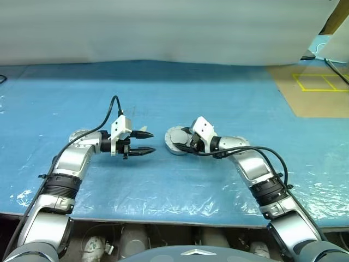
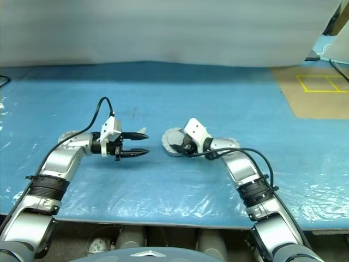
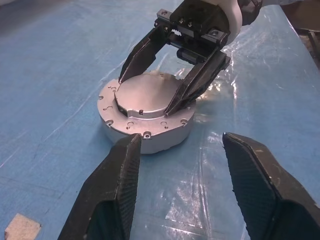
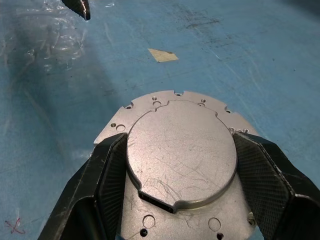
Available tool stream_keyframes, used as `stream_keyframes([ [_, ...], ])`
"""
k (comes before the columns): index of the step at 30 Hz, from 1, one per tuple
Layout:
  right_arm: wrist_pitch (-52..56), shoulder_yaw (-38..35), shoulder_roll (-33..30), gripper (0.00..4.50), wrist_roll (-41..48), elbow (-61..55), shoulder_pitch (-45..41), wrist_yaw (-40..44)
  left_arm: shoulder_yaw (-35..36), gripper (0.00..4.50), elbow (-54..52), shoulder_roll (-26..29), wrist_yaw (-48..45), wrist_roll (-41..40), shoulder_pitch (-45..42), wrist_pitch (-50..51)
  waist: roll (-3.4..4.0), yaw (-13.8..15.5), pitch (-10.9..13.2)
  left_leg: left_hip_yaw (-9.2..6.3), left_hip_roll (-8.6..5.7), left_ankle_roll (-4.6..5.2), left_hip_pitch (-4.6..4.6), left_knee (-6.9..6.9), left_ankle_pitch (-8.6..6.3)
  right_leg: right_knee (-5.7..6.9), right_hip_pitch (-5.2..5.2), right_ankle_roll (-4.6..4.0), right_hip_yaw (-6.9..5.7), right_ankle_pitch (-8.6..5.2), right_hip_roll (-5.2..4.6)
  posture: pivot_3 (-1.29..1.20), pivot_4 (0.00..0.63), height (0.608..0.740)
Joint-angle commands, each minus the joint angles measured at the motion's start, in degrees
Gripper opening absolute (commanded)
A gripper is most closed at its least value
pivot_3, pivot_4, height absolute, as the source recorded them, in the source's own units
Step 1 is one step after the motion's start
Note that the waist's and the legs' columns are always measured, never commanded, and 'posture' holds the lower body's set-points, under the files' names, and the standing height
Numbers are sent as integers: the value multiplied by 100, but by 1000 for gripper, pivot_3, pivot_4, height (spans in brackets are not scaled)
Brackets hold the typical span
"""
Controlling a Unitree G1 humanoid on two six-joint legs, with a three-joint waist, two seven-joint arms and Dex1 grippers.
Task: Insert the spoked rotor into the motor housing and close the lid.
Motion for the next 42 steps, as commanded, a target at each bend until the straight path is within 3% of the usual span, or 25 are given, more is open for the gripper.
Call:
stream_keyframes([
  [1, 909, 233, -321, 2928, -152, 278, 324, 213, 18, 2757, -20, -22, 34, 15, -66, -122, 8, 18, -9, 0, 0, -11, -3, 0, 7, -5, 1, -3, 0, 1, 0, 0, 150, 740],
  [6, 1454, 353, -509, 2928, 30, -190, 290, 584, -22, 2757, 84, -100, 152, 125, -130, -204, -1, 26, -24, 8, -3, -22, -15, 2, 13, -19, 0, 5, 1, -23, -2, 0, 150, 740],
  [12, 1327, 719, -925, 2928, -103, -545, 473, 874, -24, 2757, 153, -121, 196, 170, -141, -269, -3, 65, -26, 6, 1, -40, -17, -33, 3, -20, -5, 5, -11, -51, 3, 0, 150, 740],
  [25, 1257, 568, -688, 2928, -179, -235, 314, 444, -177, 2757, 261, -514, 679, 437, -210, -305, -7, 49, -30, 7, 0, -44, -2, -30, 0, -17, -3, 6, -4, -58, 1, 0, 150, 740],
  [28, 1236, 568, -686, 2928, -177, -241, 327, 426, -243, 2132, 420, -725, 758, 506, -304, -453, -8, 50, -30, 7, 1, -43, -2, -30, 0, -17, -3, 6, -5, -58, 1, 0, 150, 740],
  [34, 1080, 567, -658, 2928, -226, -191, 357, 357, -370, 46, 914, -1095, 946, 719, -454, -825, -8, 16, -31, 7, 0, -44, -3, -30, 0, -20, -3, 6, -4, -58, 2, 0, 150, 740],
  [42, 1015, 564, -711, 2928, -211, -219, 421, 335, -395, 19, 1393, -1379, 1509, 1018, -719, -797, -8, 5, -31, 7, -1, -43, -3, -30, 0, -21, -2, 7, -3, -59, 1, 0, 150, 740],
])
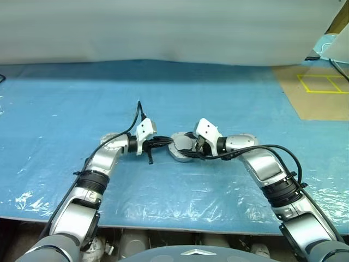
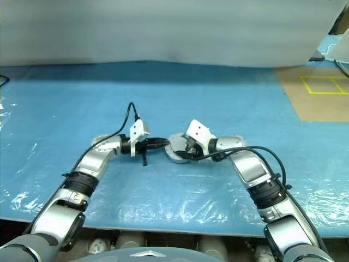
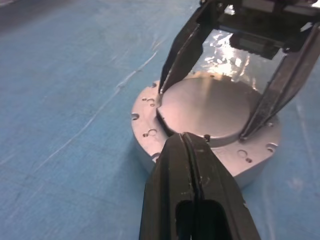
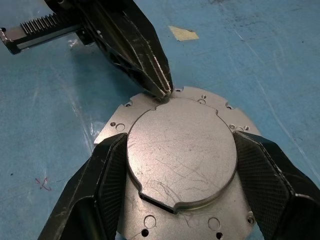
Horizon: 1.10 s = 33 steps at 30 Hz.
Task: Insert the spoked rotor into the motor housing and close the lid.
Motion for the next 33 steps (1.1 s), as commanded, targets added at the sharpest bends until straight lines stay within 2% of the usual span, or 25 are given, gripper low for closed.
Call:
stream_keyframes([
  [1, 266, 336, -126, 2928, -358, 616, 366, -39, 92, 19, 127, -146, 221, -41, -213, 52, -1, 5, 0, 0, 0, 0, 0, 0, 0, 0, 1, 0, 0, 0, -1, 0, 150, 740],
  [8, 251, 316, -85, 2928, -252, 532, 361, 35, -187, 19, 262, -23, 154, 304, -146, -324, -1, -5, -1, 0, 0, 0, -1, -1, 0, -6, 1, 0, -1, 0, 0, 0, 150, 740],
  [13, -374, 356, -138, 2928, -411, 504, 411, 42, -249, 19, 226, -71, 30, 279, -109, -350, -1, 0, -1, 0, 0, 0, -2, -2, 0, -8, 1, 1, -1, -1, -1, 0, 150, 740],
  [18, -795, 38, 54, 4489, -297, 474, 445, -192, -296, 0, 280, -121, 111, 360, -131, -538, 0, 5, 0, 0, 0, 0, -8, -10, 0, -20, -1, 1, -3, -1, -1, 0, 150, 740],
  [20, -598, -260, 205, 4489, 201, 262, 432, -13, -304, 0, 269, -135, 97, 350, -152, -531, 0, -1, 0, 0, 0, 0, -13, -10, 0, -23, -4, 1, -3, -1, 0, 0, 150, 740],
  [25, -400, -987, 625, 4489, 809, 85, 312, -264, -335, 0, 352, -139, 75, 387, -199, -588, 4, -3, 4, -1, 0, 0, -52, -11, 0, -24, -39, 1, -6, 0, 1, 0, 150, 740],
  [33, 497, -1887, 745, 4489, 1851, -617, 388, -465, -354, 0, 576, -106, 22, 442, -340, -732, 7, 7, 6, -9, 0, -1, -102, -13, 2, -5, -85, 27, -13, 17, 5, 0, 150, 740],
])
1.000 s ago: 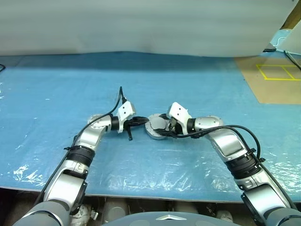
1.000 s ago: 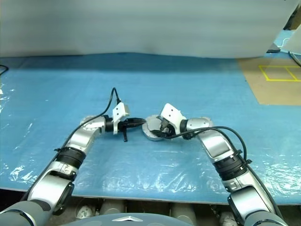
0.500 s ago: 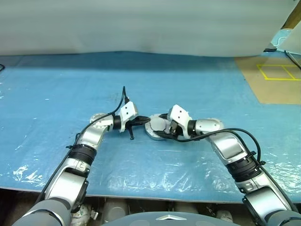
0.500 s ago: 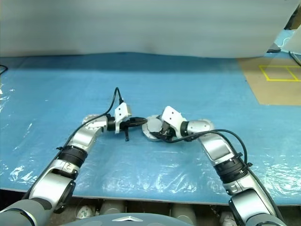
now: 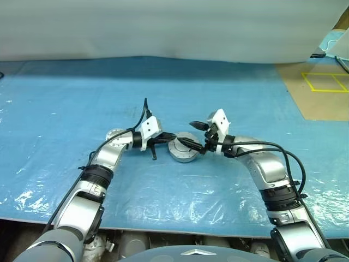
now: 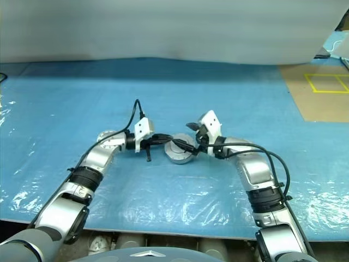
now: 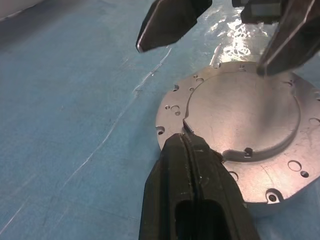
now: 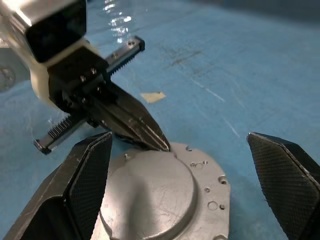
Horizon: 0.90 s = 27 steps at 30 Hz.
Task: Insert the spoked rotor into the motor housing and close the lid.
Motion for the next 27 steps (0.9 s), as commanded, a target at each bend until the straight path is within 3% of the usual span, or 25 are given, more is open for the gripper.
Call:
stream_keyframes([
  [1, 489, -537, 30, 4489, 611, -435, 44, -182, -156, 0, 182, 0, -51, 178, 3, -48, 1, -4, 0, 0, -1, 0, 1, 0, 0, 0, 0, 1, 1, 0, 0, 0, 150, 740],
  [6, 2453, -1457, -88, 4489, 1592, -201, 231, -783, -190, 0, 211, -41, -62, 193, -5, -96, 1, 18, 0, -1, -3, -1, 6, 0, 0, 3, 2, 1, 2, 1, -2, 0, 150, 740],
  [8, 3308, -1458, -322, 4489, 1783, -262, 400, -881, -204, 0, 219, -47, -68, 205, 1, -119, 1, 40, 1, -1, -4, -1, 6, 1, 0, 2, 4, 1, 3, 0, -3, 0, 150, 740],
  [13, 4079, -2101, 3, 4489, 2385, -378, 633, -1310, -217, 0, 258, -27, -90, 220, -6, -167, 19, 56, 8, 0, -6, -2, 10, 0, 0, 3, 3, 1, 7, 1, -2, 0, 150, 740],
  [20, 4455, -1994, 447, 4489, 2694, -491, 964, -1584, -212, 0, 327, -45, -87, 227, -71, -193, 20, 112, 7, 0, -3, -2, 19, 3, 0, 8, 8, -1, 5, -1, -4, 0, 150, 740],
  [27, 4235, -2155, 850, 4489, 2832, -275, 762, -1842, -203, 0, 327, -18, -55, 237, -53, -213, 20, 107, 7, 1, -4, -3, 24, 3, 0, 9, 11, -1, 6, -1, -5, 0, 150, 740],
])
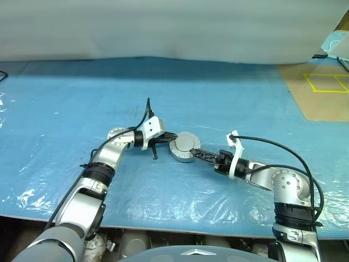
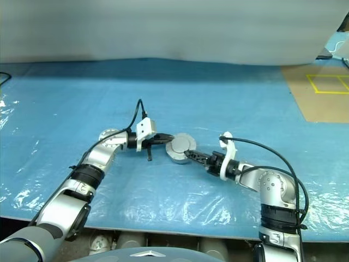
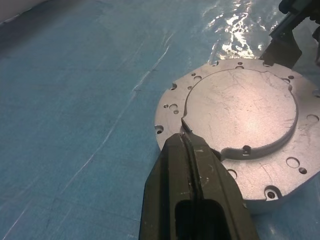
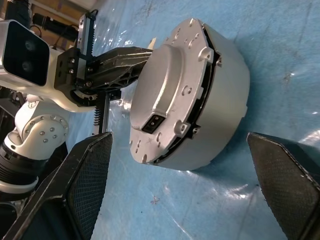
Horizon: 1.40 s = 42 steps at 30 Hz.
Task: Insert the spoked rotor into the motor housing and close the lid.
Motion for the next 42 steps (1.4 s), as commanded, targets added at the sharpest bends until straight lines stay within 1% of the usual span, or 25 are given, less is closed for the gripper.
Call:
stream_keyframes([
  [1, -94, -115, 155, 4489, 161, 71, -136, -133, -116, 0, 79, 19, -33, 140, 73, 24, 3, -3, 0, 0, 1, 0, 0, 0, 0, 0, 0, 0, 0, 0, 0, 0, 150, 740],
  [8, -215, -169, 222, 4489, 238, 157, -248, -192, -119, 0, 52, 22, 2, 149, 119, 21, 3, 6, 1, 0, 0, -1, -9, 1, 0, -1, -3, 1, -4, 1, 0, 0, 150, 740],
  [9, -220, -225, 262, 4101, 308, 149, -248, -198, -120, 0, 50, 16, 10, 150, 121, 25, 3, 6, 1, -1, 0, -1, -10, 1, 0, -1, -4, 1, -5, 1, 0, 0, 150, 740],
  [10, -226, -280, 295, 3943, 373, 144, -252, -202, -119, 0, 50, 10, 17, 149, 123, 29, 3, 6, 1, -1, 0, -1, -11, 1, 0, -1, -4, 2, -5, 1, 0, 0, 150, 740],
  [11, -235, -309, 310, 3639, 405, 139, -252, -217, -121, 0, 46, 3, 24, 148, 130, 32, 4, 6, 1, -1, 0, -1, -11, 1, 0, -1, -5, 2, -5, 1, 0, 0, 150, 740],
  [13, -241, -338, 326, 2880, 433, 139, -255, -250, -127, 0, 48, -3, 33, 149, 140, 28, 4, 7, 1, -1, -1, -1, -12, 1, 0, 0, -6, 2, -4, 1, -1, 0, 150, 740],
  [17, -237, -344, 342, 1549, 529, 104, -247, -297, -133, 0, 95, -12, 44, 155, 129, 3, 5, 25, 1, -1, -1, -1, -11, 1, 0, 0, -5, 2, -5, 1, -1, 0, 150, 740],
  [18, -237, -338, 343, 1344, 551, 93, -250, -298, -131, 0, 122, -15, 46, 159, 114, -11, 5, 27, 1, -2, -2, -1, -12, 1, 0, 0, -3, 2, -5, 1, -2, 0, 150, 740],
  [19, -233, -345, 354, 1251, 583, 86, -253, -301, -130, 0, 142, -18, 47, 162, 103, -23, 5, 26, 1, -1, -3, -1, -8, 2, 0, 0, 0, 2, -4, 1, -4, 0, 150, 740],
  [29, -265, -193, 449, 1251, 569, 72, -237, -342, -110, 0, 203, -16, 30, 153, 79, -77, 5, 17, 1, -1, -2, -1, -9, 8, 0, 2, -1, 2, -4, 1, -3, 0, 150, 740],
  [31, -203, -126, 432, 1251, 513, 155, -234, -356, -54, 0, 48, 17, -136, -10, 151, 17, 5, 13, 1, -2, -1, -1, -9, 8, 0, 2, -1, 2, -4, 1, -3, 0, 150, 740],
  [34, -139, -56, 438, 1251, 478, 214, -222, -401, 61, 0, -476, 106, -508, -417, 397, 443, 6, -14, 1, -1, -1, -1, -7, 8, 0, 2, -2, 2, -2, 1, -2, 0, 150, 740],
  [38, -146, -172, 491, 1251, 525, 363, -287, -490, 163, 0, -981, 247, -634, -715, 592, 960, 7, -23, 1, -1, 3, -6, -12, 2, -2, 4, -14, 1, -5, 1, 3, 0, 150, 740],
  [42, -49, -295, 562, 1251, 736, 417, -373, -545, 537, 0, -1635, 451, -797, -1469, 769, 2208, 14, -36, 6, 0, 3, -8, -19, 2, -3, 4, -22, 1, -4, 1, 4, 0, 150, 740],
])
